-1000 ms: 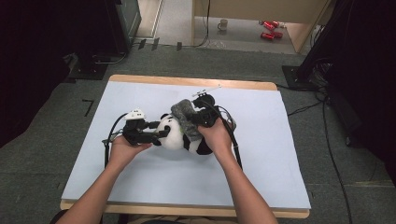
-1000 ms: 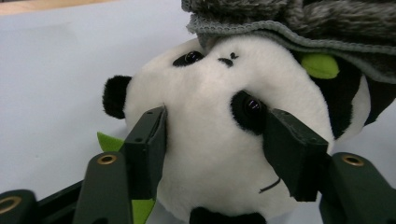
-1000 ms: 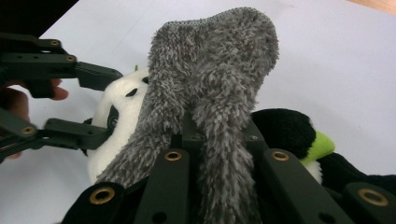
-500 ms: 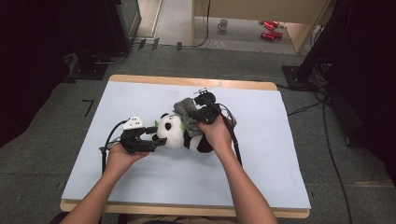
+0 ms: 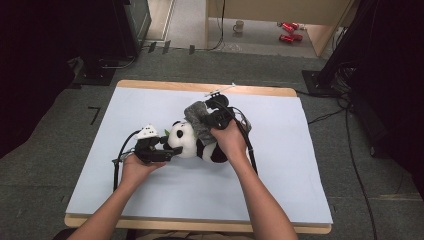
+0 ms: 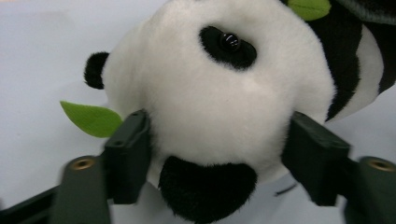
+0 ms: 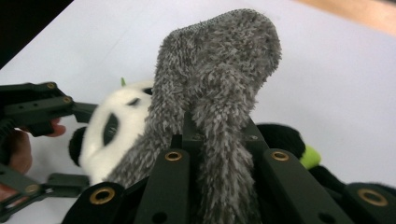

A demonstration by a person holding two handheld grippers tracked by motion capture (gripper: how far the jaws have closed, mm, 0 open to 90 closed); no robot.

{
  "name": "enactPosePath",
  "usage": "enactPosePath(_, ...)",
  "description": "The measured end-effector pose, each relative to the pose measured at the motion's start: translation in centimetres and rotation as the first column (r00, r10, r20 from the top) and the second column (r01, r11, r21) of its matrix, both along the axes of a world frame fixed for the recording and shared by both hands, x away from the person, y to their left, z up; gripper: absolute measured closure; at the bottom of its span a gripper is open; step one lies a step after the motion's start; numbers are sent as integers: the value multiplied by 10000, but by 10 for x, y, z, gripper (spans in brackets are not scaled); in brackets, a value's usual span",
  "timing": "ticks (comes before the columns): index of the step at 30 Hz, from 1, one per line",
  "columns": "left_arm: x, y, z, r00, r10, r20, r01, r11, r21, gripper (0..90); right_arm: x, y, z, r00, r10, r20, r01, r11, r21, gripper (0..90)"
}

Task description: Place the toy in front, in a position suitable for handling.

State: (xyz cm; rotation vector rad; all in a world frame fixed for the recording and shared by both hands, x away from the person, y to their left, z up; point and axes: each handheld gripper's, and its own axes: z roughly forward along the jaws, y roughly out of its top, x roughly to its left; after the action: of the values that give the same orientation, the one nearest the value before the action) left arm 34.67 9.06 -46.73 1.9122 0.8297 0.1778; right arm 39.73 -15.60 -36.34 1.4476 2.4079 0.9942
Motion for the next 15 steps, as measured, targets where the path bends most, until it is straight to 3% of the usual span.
enactPosePath(4, 1, 0, 4, 9995, 304, -105, -306, 9992, -241, 450, -1, 12, 21, 9992, 184, 362, -198, 9991, 382, 793)
enactPosePath(7, 4, -1, 7, 9992, 365, -168, -368, 9991, -191, 485, -2, 27, 27, 9980, 510, 381, -534, 9964, 657, 793)
enactPosePath(10, 5, -1, 9, 9993, 335, -185, -335, 9994, -39, 503, -1, 43, 19, 9965, 816, 165, -826, 9938, 743, 791)
enactPosePath(12, 6, 0, 10, 9991, 351, -252, -352, 9994, -15, 513, 0, 52, 9, 9949, 1002, -124, -995, 9940, 466, 791)
enactPosePath(14, 8, -1, 9, 9978, 440, -497, -433, 9989, 159, 524, 2, 59, -7, 9923, 1174, -406, -1181, 9929, -158, 789)
enactPosePath(15, 8, 0, 8, 9975, 424, -567, -414, 9990, 182, 527, 2, 59, -13, 9922, 1207, -316, -1211, 9926, -112, 790)
